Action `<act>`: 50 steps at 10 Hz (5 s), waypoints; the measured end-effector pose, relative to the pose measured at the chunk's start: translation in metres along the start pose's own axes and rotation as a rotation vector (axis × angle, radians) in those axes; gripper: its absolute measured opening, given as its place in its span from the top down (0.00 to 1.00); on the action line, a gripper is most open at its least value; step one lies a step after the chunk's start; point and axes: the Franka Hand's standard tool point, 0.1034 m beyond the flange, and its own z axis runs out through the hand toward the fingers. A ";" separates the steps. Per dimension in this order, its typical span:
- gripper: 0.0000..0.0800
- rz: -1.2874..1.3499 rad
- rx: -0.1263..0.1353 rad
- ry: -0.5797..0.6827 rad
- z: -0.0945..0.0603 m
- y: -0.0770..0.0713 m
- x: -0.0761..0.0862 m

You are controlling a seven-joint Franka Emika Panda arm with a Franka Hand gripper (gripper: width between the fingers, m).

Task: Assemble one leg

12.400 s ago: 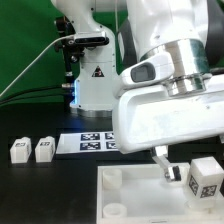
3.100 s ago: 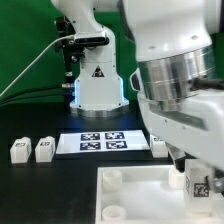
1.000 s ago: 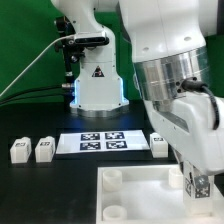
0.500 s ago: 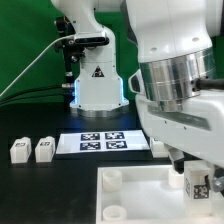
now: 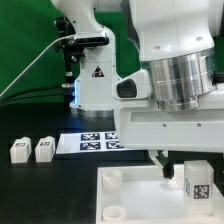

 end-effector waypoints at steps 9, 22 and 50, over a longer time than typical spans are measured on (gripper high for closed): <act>0.64 -0.211 -0.056 0.012 -0.003 -0.005 0.005; 0.28 1.038 -0.030 -0.006 0.003 -0.001 -0.001; 0.63 1.522 -0.041 0.020 -0.001 -0.006 0.005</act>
Offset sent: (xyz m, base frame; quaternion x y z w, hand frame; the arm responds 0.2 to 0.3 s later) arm 0.0000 0.0000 0.0000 0.0000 0.0000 -0.1790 0.9838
